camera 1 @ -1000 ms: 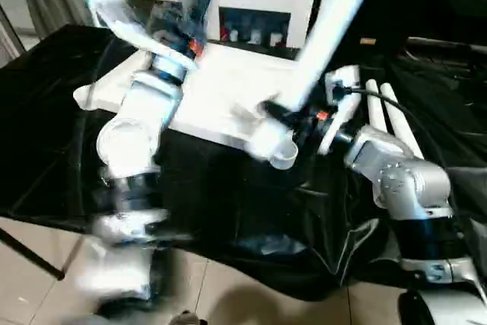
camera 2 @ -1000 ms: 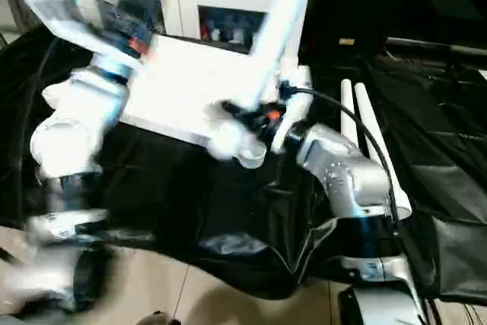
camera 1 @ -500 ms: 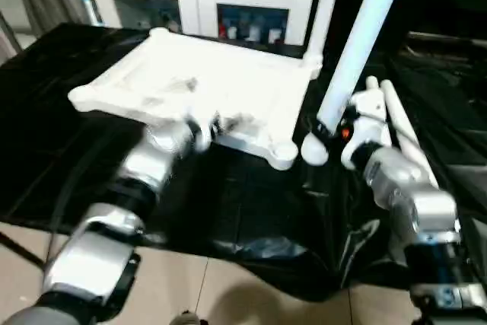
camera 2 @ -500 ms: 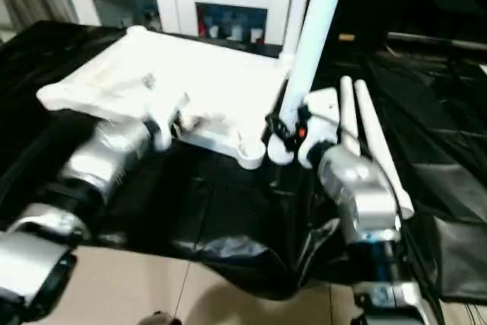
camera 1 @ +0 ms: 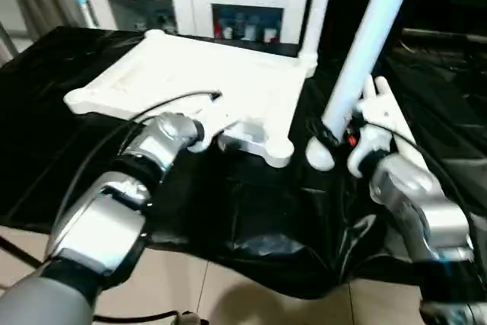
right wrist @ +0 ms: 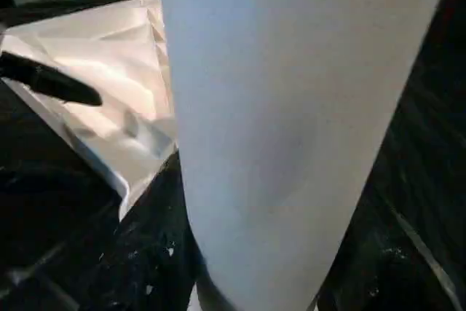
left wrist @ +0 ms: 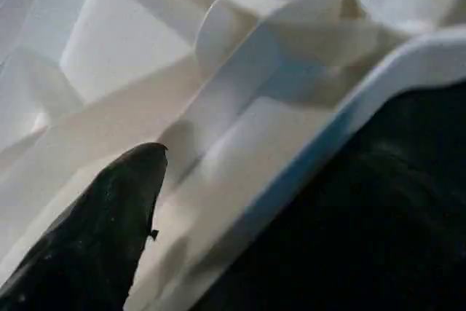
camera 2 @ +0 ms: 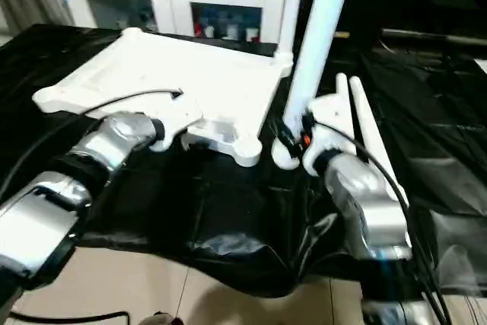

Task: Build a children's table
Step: Insert table leg to table base

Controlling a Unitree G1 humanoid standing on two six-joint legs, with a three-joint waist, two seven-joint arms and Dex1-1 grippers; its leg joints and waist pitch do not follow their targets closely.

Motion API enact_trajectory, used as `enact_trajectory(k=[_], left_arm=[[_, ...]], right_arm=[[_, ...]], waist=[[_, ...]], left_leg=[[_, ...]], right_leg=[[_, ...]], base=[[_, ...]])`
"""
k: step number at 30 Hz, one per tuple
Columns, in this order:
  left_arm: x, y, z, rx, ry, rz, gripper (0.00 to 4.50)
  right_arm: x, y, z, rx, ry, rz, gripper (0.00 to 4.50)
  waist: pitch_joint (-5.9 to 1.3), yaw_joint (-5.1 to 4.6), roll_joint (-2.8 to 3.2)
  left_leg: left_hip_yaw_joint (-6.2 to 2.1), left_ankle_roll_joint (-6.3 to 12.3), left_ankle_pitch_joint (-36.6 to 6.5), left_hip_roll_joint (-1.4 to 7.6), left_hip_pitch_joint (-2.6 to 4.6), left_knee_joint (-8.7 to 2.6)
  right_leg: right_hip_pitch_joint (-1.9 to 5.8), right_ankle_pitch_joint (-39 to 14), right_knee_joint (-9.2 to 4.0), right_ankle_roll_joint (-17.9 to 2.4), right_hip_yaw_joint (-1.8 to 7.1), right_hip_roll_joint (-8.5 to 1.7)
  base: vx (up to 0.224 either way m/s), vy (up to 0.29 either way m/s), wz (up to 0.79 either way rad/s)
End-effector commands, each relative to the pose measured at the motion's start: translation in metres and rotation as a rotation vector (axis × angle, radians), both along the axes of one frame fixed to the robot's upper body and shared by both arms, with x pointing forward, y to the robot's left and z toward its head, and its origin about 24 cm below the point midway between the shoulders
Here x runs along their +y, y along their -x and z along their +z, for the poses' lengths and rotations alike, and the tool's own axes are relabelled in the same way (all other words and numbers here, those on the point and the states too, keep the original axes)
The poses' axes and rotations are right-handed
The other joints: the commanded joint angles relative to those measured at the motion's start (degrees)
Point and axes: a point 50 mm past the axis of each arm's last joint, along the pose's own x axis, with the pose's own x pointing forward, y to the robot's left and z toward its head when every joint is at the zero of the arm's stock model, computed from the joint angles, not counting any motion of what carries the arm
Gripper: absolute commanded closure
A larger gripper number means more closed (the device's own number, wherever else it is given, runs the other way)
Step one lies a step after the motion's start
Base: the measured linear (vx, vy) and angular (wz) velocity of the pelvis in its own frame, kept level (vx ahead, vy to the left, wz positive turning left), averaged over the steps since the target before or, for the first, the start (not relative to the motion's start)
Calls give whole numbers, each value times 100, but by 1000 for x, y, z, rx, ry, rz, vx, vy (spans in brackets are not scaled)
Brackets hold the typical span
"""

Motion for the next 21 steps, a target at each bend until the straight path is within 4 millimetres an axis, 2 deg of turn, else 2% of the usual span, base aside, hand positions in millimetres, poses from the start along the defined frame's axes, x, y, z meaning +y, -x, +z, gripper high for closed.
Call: enact_trajectory(k=[1, 3, 4, 5, 6, 8, 9, 11, 14, 15, 17, 18, 19, 21], left_arm=[[-4, -2, 3, -12, -28, -4, 0], [-9, -1, 0, 7, -13, -5, 0], [-9, 0, 0, 11, -9, -5, 0], [-13, 2, -5, 43, -1, -11, 0], [-13, 2, -5, 43, -1, -11, 0], [-15, 5, -10, 90, -5, -17, 0], [-15, 5, -10, 90, -5, -17, 0], [-10, 9, -17, 187, -56, -32, 0], [-9, 10, -16, 216, -50, -35, 0], [-9, 9, -16, 223, -45, -33, 0], [-10, 9, -8, 287, -6, -62, 0], [-10, 9, -7, 298, -4, -70, 0], [-12, 11, -7, 324, -4, -101, 0], [-14, 14, -7, 373, -11, -158, 0]], right_arm=[[-4, 4, 11, -30, 1, -9, 266], [-6, 9, 13, -29, 4, -10, 266], [-6, 9, 13, -29, 4, -11, 266], [-7, 12, 14, -29, 7, -13, 266], [-7, 12, 14, -29, 7, -13, 266], [-9, 15, 15, -28, 9, -17, 266], [-9, 15, 15, -28, 9, -17, 266], [-12, 16, 18, -30, 9, -27, 266], [-13, 16, 19, -32, 9, -31, 266], [-13, 16, 20, -32, 8, -31, 266], [-12, 11, 21, -38, 2, -25, 266], [-11, 10, 21, -38, 2, -24, 266], [-10, 8, 21, -40, 0, -20, 266], [-8, 5, 21, -42, -3, -10, 266]], waist=[[-322, -73, 16], [-312, -116, -17], [-290, -145, 21], [-284, -177, 42], [-279, -188, 38], [-265, -231, 78], [-260, -250, 69], [-245, -303, 128], [-258, -309, 107], [-254, -305, 120], [-293, -284, 63], [-284, -278, 84], [-304, -267, 40], [-301, -253, 71]], left_leg=[[-20, 133, -1115, 14, 105, -385], [-17, 209, -956, -3, 71, -375], [-12, 271, -928, 1, 79, -375], [-9, 303, -929, -10, 71, -368], [-13, 320, -913, -9, 71, -370], [-19, 359, -913, -6, 68, -374], [-16, 374, -917, -5, 71, -374], [-19, 406, -954, -8, 72, -375], [-13, 421, -970, -8, 79, -380], [-15, 422, -969, -3, 81, -381], [-8, 441, -904, 6, 85, -384], [-13, 439, -892, 12, 85, -386], [-9, 449, -864, 10, 81, -388], [-4, 461, -802, 15, 79, -383]], right_leg=[[323, -754, -430, -1165, 222, -279], [359, -608, -420, -1195, 223, -269], [342, -593, -444, -1230, 222, -269], [358, -584, -451, -1269, 216, -267], [360, -585, -449, -1281, 215, -268], [363, -613, -456, -1340, 206, -268], [359, -621, -461, -1350, 205, -266], [361, -772, -482, -1369, 199, -273], [371, -944, -508, -1380, 198, -278], [365, -968, -507, -1384, 199, -284], [368, -1014, -510, -1408, 203, -294], [360, -1017, -497, -1426, 204, -304], [370, -1042, -505, -1427, 203, -307], [355, -1001, -493, -1465, 211, -316]], base=[[0, 0, 0], [0, 0, 0], [0, 0, 0], [0, 0, 0], [0, 0, 0], [0, 0, 0], [0, 0, 0], [0, 0, 0], [0, 0, 0], [0, 0, 0], [0, 0, 0], [0, 0, 0], [0, 0, 0], [0, 0, 0]])
